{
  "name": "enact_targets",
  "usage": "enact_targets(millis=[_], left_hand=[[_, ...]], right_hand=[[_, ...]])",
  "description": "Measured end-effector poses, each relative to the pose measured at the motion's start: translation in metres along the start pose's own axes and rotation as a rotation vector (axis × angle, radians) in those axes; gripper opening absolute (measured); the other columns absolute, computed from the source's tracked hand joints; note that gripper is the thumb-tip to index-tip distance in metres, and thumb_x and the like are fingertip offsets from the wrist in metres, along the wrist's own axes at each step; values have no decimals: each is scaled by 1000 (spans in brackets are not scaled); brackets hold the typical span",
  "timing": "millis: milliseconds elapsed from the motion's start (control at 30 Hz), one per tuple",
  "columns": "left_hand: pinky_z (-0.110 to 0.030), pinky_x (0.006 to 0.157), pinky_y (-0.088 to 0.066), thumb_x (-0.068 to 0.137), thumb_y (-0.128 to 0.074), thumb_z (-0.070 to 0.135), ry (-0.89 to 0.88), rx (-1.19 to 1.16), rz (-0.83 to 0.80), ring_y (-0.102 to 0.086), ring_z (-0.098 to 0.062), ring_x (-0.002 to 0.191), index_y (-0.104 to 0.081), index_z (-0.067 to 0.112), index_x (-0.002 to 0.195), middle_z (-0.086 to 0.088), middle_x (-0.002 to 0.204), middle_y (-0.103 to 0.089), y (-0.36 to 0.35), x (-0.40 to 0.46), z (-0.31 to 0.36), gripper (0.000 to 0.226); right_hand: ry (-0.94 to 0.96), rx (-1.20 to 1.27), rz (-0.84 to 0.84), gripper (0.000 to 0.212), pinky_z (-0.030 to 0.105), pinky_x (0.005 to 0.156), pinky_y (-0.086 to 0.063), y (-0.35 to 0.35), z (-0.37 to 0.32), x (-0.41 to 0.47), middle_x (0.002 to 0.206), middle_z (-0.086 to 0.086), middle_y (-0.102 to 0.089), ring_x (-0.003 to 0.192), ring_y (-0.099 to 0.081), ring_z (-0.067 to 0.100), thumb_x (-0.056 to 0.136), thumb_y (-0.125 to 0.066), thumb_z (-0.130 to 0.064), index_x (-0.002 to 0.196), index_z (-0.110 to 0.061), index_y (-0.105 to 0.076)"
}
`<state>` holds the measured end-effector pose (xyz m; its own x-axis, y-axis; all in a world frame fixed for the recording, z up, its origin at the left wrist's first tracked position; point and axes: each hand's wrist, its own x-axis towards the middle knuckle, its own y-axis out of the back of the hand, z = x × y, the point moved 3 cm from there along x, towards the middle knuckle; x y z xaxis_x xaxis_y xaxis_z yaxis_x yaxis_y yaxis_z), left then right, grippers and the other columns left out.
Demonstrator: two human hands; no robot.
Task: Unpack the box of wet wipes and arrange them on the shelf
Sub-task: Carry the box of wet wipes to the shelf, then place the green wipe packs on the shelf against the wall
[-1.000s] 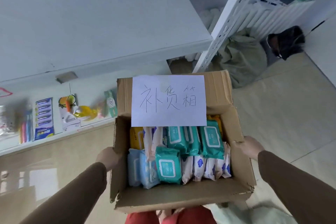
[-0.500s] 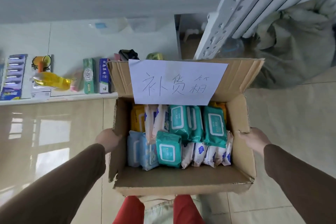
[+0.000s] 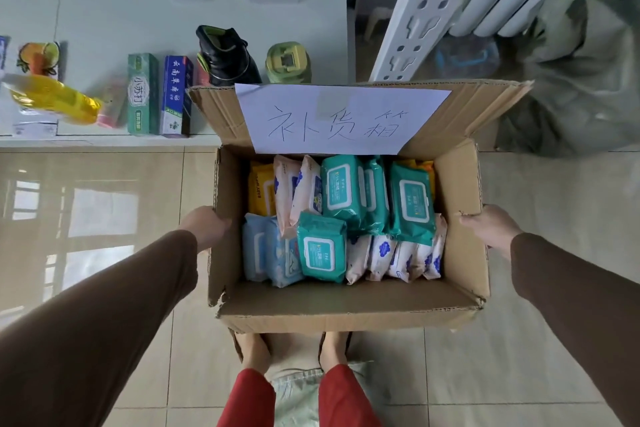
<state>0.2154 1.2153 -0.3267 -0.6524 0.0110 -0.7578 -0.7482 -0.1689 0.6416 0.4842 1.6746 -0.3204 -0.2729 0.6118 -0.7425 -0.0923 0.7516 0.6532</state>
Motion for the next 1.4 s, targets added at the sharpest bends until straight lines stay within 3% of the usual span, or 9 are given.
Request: enact_targets(millis=[100,300,400,533,667,900,1167,1300,1400], left_hand=[[-45,91,-54,97,-56,30,25,-5,7,-63,-38,101,-60,-6,120,-22,112,-66,-11,8,-2,43],[-39,82,-53,91,-66,30,-60,-111,193,-63,-32,97,-61,6,120,-14,110,-68,-6,-14,5,38],[-43,98,-44,86,-70,23,-235,-200,380,-50,-32,119,-39,15,141,-13,135,-50,-8,-42,12,64],[-39,109,-36,83,-70,23,-500,-39,488,-38,-25,128,-35,18,144,-8,140,-41,-18,-73,34,70],[-37,119,-27,86,-70,32,-764,120,229,-33,-19,137,-34,22,147,0,148,-39,-45,-85,76,71],[-38,112,-35,78,-79,39,-857,420,-11,-40,-23,134,-24,21,150,-3,148,-42,-84,-61,124,93],[-39,93,-44,69,-82,50,-830,749,110,-48,-26,112,-37,14,131,-6,121,-55,-116,-53,119,85],[-44,102,-42,74,-79,47,-795,758,89,-42,-29,127,-56,16,126,-9,129,-58,-117,-62,101,64],[-39,89,-49,76,-78,42,-697,556,46,-55,-23,112,-57,24,117,-2,120,-62,-96,-78,76,50]], right_hand=[[-6,-34,22,50,40,88,-51,-6,0,7,114,25,-65,104,-63,39,95,-60,-37,117,8,-61],[7,-50,222,53,42,93,-50,-4,-4,-18,131,21,-62,117,-60,39,93,-60,-36,133,-1,-57],[161,95,370,56,41,107,-38,-9,-21,-51,145,15,-50,135,-43,32,96,-58,-19,148,-10,-40],[425,154,452,56,40,118,-30,-24,-51,-94,152,4,-39,142,-31,20,96,-56,-16,149,-18,-37],[534,207,189,51,37,115,-33,-69,-90,-108,146,-2,-46,136,-39,15,99,-56,-21,148,-23,-41],[255,316,-101,67,36,103,-45,-118,-143,-70,146,5,-47,128,-51,23,94,-61,-39,150,-15,-35],[55,147,11,81,35,84,-50,-140,-175,-53,135,16,-49,114,-60,35,80,-77,-47,136,-4,-36],[40,345,-65,66,32,81,-54,-152,-170,-55,124,11,-65,101,-66,28,79,-78,-43,127,-5,-51],[18,533,-117,43,22,60,-47,-145,-157,-74,102,-1,-66,74,-61,11,81,-79,-31,114,-13,-58]])
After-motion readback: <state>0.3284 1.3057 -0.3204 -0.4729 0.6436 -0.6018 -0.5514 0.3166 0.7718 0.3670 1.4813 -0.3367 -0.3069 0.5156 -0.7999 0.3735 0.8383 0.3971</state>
